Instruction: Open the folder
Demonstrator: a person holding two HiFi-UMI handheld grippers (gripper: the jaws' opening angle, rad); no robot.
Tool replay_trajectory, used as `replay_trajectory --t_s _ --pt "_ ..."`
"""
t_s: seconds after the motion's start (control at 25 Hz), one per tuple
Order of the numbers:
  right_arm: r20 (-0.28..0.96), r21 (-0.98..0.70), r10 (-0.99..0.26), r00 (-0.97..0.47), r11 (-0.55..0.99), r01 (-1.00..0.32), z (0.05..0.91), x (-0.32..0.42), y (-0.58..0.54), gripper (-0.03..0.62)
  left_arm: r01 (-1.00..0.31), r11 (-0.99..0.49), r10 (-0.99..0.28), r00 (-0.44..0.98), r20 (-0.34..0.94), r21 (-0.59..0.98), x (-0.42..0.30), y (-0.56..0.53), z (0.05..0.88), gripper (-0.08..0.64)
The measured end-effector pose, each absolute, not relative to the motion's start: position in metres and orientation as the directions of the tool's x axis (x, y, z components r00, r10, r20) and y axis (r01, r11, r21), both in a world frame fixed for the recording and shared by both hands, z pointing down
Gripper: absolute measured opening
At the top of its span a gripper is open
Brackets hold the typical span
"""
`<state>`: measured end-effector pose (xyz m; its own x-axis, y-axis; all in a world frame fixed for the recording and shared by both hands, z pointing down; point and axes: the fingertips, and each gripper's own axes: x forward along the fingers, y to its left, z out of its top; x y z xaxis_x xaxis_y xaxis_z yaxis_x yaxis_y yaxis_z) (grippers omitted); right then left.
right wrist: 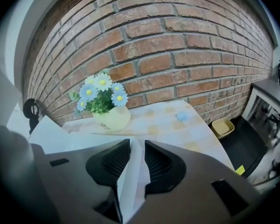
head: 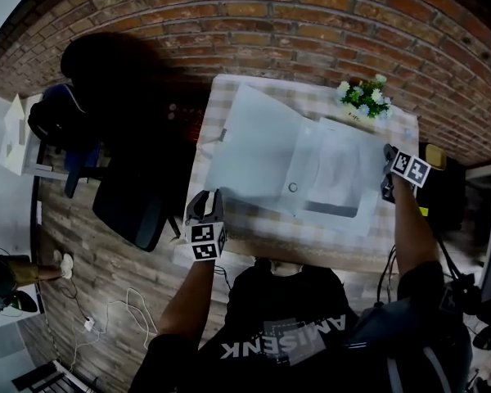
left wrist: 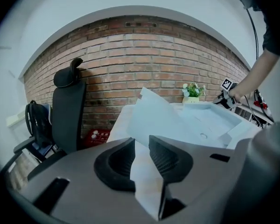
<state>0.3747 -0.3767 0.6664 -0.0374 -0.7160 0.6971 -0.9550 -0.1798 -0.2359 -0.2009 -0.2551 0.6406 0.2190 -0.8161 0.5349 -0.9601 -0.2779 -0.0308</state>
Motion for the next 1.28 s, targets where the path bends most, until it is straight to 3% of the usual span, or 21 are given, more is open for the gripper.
replay_trajectory --t_s 0.6,0.64,0.72,0.92,1.0,1.16,1.28 --pt "0.686 -0.203 -0.728 0.003 -0.195 -0.959 0.664 0.370 -0.378 0.118 -0.959 -0.215 -0.767 0.047 0.640 -0.187 -0.219 -0.266 0.728 0.144" --pt "0.684 -0.205 -0.729 0.004 -0.196 -0.959 0.664 0.370 -0.378 0.118 -0.954 -0.211 -0.770 0.026 0.637 -0.215 -0.221 -0.267 0.728 0.153" --pt "0.681 -0.203 -0.732 0.007 -0.198 -0.959 0.663 0.371 -0.379 0.118 -0.931 -0.226 -0.779 -0.005 0.627 -0.288 -0.226 -0.270 0.727 0.304" --pt "0.676 -0.199 -0.736 0.020 -0.209 -0.957 0.664 0.371 -0.377 0.118 -0.806 -0.383 -0.798 0.043 0.602 -0.451 -0.221 -0.275 0.723 0.310" --pt "0.676 -0.197 -0.736 0.021 -0.209 -0.958 0.664 0.371 -0.377 0.118 -0.745 -0.456 -0.784 0.079 0.615 -0.486 -0.214 -0.275 0.724 0.292" --pt "0.678 -0.193 -0.734 0.024 -0.209 -0.959 0.664 0.371 -0.377 0.117 -0.481 -0.662 -0.711 0.161 0.685 -0.574 -0.185 -0.266 0.721 0.107" --pt "0.676 -0.197 -0.737 0.022 -0.208 -0.958 0.664 0.371 -0.376 0.117 -0.260 -0.763 -0.642 0.201 0.740 -0.591 -0.172 -0.255 0.728 0.033"
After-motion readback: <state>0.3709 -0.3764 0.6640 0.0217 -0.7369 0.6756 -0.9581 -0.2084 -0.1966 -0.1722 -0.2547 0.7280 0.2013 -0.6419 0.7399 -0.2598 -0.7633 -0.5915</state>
